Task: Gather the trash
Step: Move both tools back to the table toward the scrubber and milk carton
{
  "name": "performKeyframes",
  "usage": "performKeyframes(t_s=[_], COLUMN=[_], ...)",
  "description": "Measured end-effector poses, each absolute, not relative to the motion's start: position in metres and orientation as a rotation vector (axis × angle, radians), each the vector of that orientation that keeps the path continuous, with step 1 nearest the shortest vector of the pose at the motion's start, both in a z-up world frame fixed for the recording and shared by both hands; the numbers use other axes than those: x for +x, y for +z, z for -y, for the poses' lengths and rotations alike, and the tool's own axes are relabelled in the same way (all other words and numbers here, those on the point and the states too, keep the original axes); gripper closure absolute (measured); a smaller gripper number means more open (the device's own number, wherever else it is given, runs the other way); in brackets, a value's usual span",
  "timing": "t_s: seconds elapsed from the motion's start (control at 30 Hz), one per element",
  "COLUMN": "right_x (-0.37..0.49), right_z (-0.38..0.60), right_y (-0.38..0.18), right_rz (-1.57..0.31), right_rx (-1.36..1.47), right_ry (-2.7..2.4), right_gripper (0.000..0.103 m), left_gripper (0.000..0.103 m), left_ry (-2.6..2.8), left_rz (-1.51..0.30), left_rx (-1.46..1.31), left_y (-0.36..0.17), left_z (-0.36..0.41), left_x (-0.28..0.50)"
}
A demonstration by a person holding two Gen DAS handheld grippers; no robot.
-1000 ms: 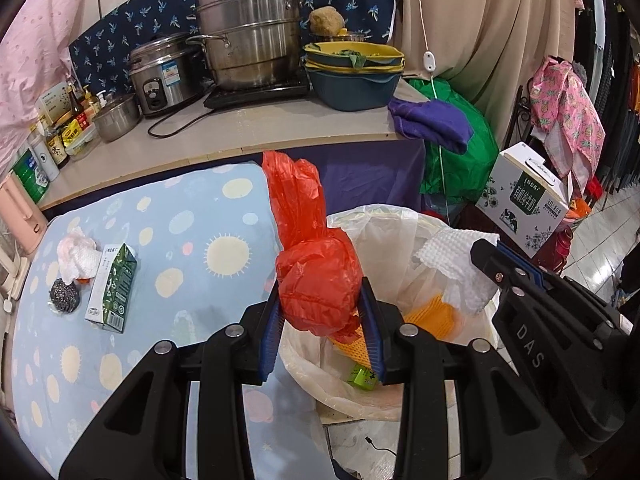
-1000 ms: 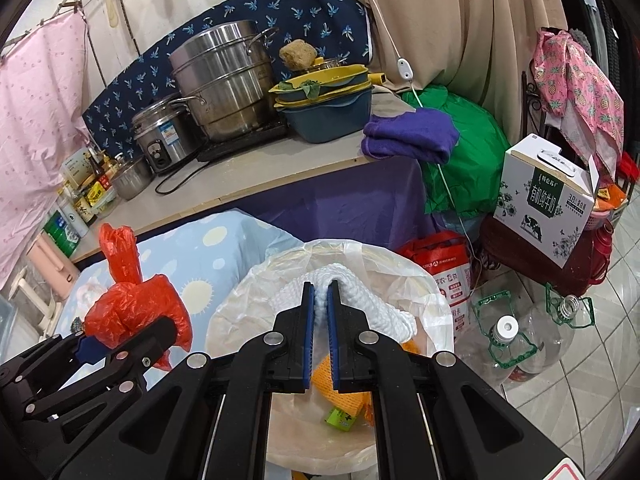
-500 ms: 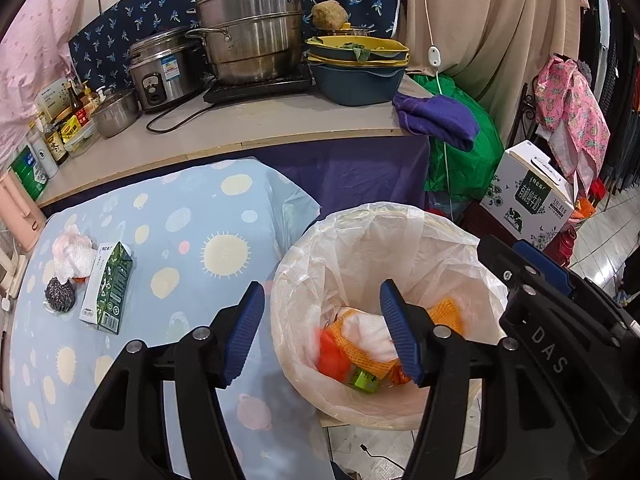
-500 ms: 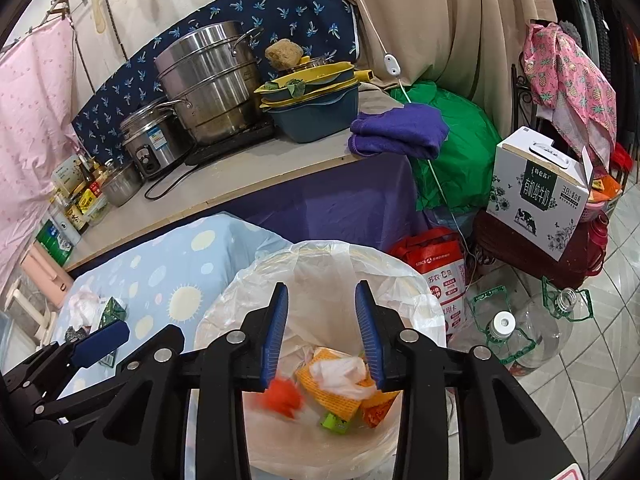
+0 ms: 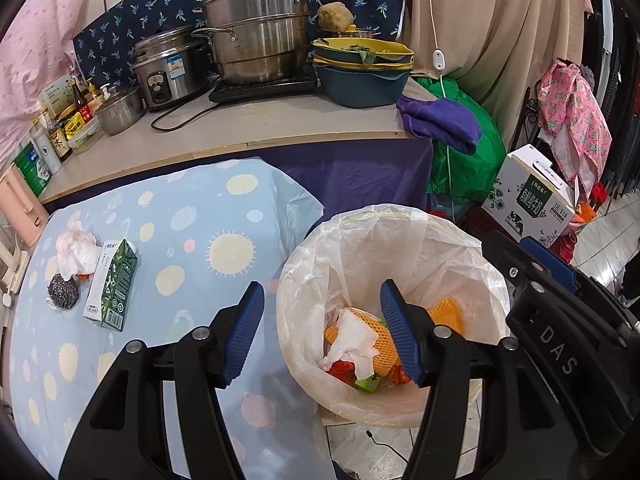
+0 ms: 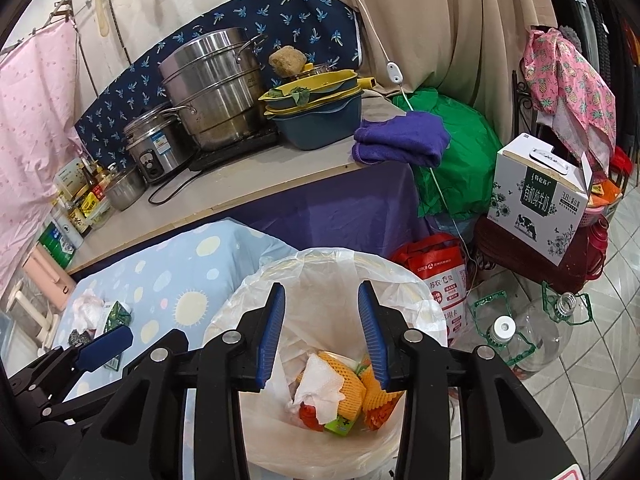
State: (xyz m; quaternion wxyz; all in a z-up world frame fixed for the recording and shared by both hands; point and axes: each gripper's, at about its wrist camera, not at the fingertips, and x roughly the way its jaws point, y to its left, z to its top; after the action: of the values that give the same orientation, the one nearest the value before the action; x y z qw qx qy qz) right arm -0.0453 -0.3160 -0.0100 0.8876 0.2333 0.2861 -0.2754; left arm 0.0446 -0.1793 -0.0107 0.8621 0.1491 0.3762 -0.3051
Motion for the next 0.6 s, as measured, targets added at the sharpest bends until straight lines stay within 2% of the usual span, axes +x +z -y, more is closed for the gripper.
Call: performKeyframes(t_s=[0.4, 0.5, 0.57, 0.6], right_x=[-0.038, -0.033, -0.027, -0.024], right_z=[0.294, 0.283, 0.275, 0.271], right_y=[0.003, 0.005, 0.006, 0.006], right_rz=[-0.584, -0.585, -0.588, -0.591], right_rx=[0.449, 0.440, 0.433, 0.429], right_ry=[-0.555, -0.544, -0.531, -0.525], right_gripper=[0.057, 0.051, 0.050, 0.049], left_gripper=[0.046, 0.045, 0.042, 0.035], left_ry=[-0.586, -0.552, -0.521, -0.506], left_rz=[-0.804, -0.812, -0.819, -0.821], left_rx=[0.255, 0.235, 0.222, 0.216], left_y=[-0.007, -0.008, -0.010, -0.010], left_z=[0.141, 0.122, 0.107, 0.100], left_x=[0.059, 0.067, 0.072, 0.075])
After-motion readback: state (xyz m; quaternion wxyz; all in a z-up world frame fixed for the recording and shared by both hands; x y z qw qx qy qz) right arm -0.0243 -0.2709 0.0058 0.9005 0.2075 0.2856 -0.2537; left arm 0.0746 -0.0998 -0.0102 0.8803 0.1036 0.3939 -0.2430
